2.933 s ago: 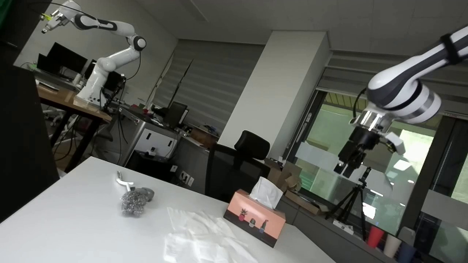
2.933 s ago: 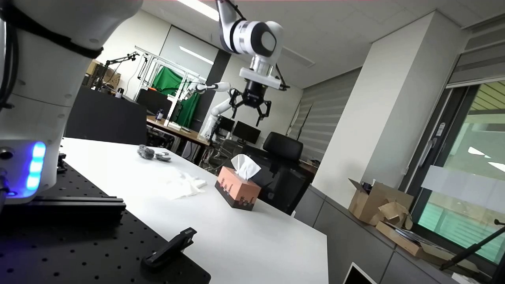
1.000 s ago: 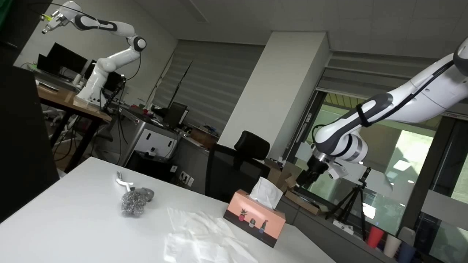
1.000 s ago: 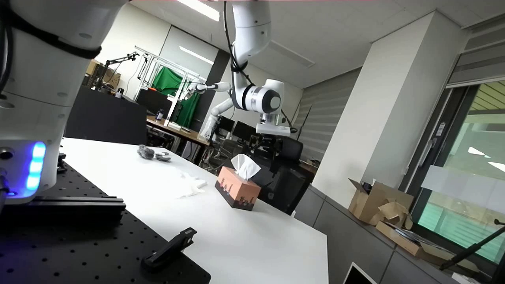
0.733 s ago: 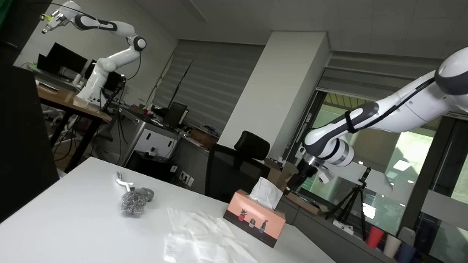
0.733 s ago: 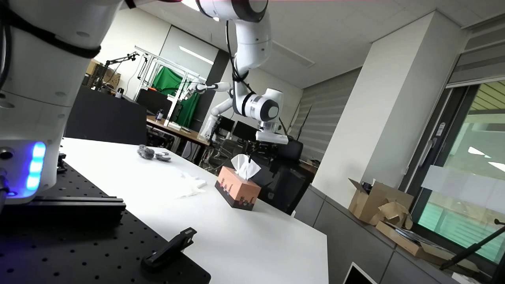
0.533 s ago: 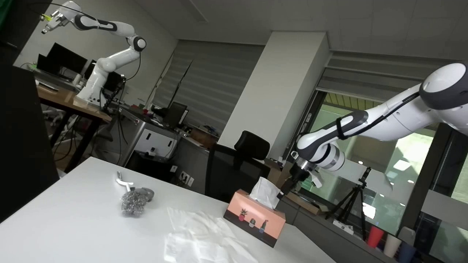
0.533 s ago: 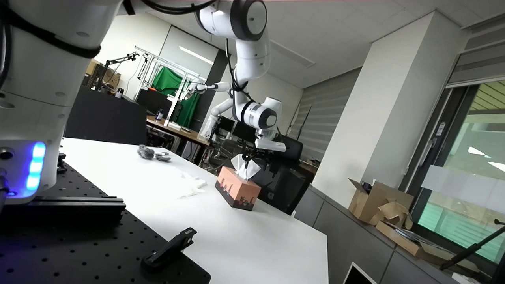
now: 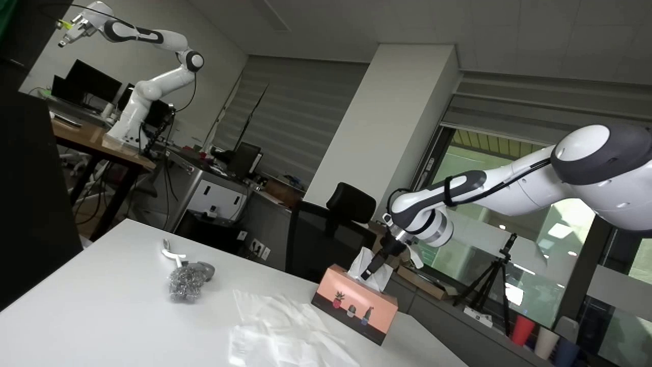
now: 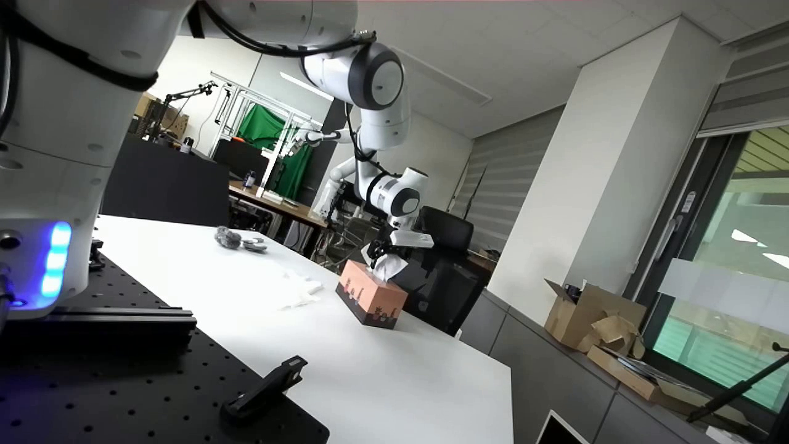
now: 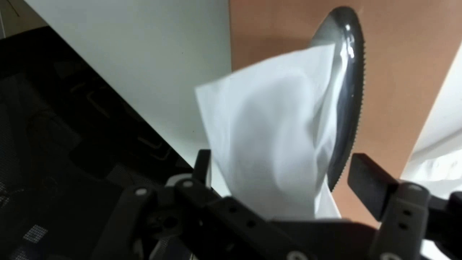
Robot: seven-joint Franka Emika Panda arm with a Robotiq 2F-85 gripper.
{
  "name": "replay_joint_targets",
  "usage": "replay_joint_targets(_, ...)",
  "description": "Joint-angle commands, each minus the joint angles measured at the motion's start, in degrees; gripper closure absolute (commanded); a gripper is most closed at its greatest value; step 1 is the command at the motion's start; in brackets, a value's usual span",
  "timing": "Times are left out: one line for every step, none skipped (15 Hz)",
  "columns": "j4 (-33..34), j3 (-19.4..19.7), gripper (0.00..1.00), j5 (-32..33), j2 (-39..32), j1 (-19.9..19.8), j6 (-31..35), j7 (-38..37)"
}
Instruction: Take a tissue from the tissue box and place it on the table
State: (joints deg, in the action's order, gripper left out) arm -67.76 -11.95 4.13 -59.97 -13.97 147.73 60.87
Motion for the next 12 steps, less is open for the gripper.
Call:
replay_joint_targets(5.61,1.34,0.32,-0.17,-2.10,2.18,-1.07,1.28)
replay_joint_targets(6.16,1.87,0.41,0.04,-2.09,2.74,-1.38,1.04)
replay_joint_targets(6.71,3.14,0.47,0.65,-2.03,3.78,-1.55,0.03)
replay_joint_targets(7.16,4.30,0.55,1.14,-2.06,4.67,-1.45,-0.92)
replay_joint_targets(7.62,5.22,0.62,1.51,-2.08,5.35,-1.77,-1.28)
replay_joint_targets(8.06,6.47,0.68,1.85,-2.04,6.27,-2.36,-2.24)
replay_joint_targets(8.46,7.94,0.76,2.33,-2.01,7.25,-2.82,-3.36)
replay_joint_targets(8.85,8.87,0.81,2.65,-1.97,7.91,-3.72,-3.97)
replay_joint_targets(9.32,9.96,0.88,3.14,-1.88,8.67,-4.65,-4.81)
replay_joint_targets(9.82,10.78,0.95,3.72,-1.80,9.28,-5.69,-5.68)
replay_joint_targets(10.33,11.17,0.99,3.90,-1.53,9.71,-7.24,-6.17)
replay_joint_targets(10.86,11.36,1.00,4.06,-1.29,10.01,-8.94,-6.44)
